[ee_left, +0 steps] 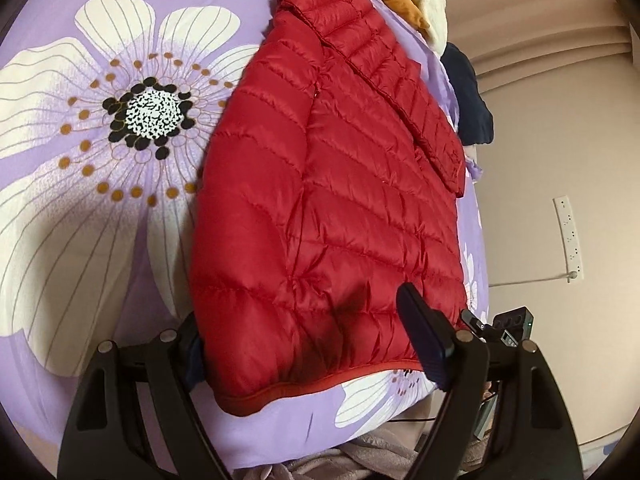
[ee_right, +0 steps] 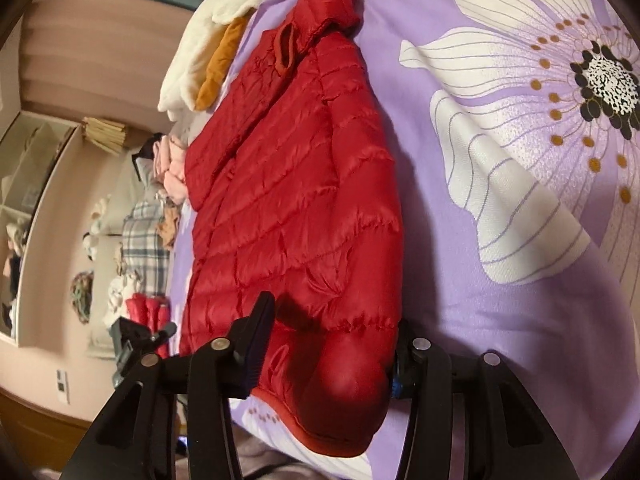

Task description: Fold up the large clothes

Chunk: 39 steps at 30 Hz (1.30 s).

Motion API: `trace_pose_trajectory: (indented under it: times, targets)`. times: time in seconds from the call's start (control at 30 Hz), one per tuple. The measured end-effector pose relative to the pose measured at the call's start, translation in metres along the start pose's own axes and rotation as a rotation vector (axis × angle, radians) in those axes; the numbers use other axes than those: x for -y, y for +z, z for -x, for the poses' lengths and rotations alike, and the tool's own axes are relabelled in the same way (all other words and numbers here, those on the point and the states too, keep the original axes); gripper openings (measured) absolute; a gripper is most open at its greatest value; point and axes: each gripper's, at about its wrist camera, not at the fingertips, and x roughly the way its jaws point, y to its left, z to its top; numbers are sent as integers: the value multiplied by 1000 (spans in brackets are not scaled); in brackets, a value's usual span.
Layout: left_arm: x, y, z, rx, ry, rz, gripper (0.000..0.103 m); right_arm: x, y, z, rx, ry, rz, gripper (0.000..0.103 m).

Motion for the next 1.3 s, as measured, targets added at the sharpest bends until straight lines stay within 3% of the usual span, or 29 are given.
trace_pose_trajectory:
  times: [0.23,0.33,0.4,0.57,0.77,0.8,1.03,1.3]
  targets:
    - [7,0,-12,9,46,-7,79,-7,-1,-8,29,-68,47,44]
    - [8,0,-14,9,64,-13,68,-12,-3,-10,53,-108,76,38]
    - [7,0,-14,3,73,-12,49,-13,-3,-9,63,-124,88,34]
    - [3,-3,-12,-8,48,5,43,-17,-3,-7,68,-166,114,32]
    - [16,-5,-6,13,94,-51,32,-31,-4,-3,100,-216,180,26]
    - [20,-5,-5,22,111,-62,26,-34,-5,-2,110,-222,191,25]
    - [47,-9,-3,70,272,-203,25,-44,-7,0,140,-248,242,23]
    - [72,-14,2,132,331,-336,22,-59,-6,9,181,-234,282,21]
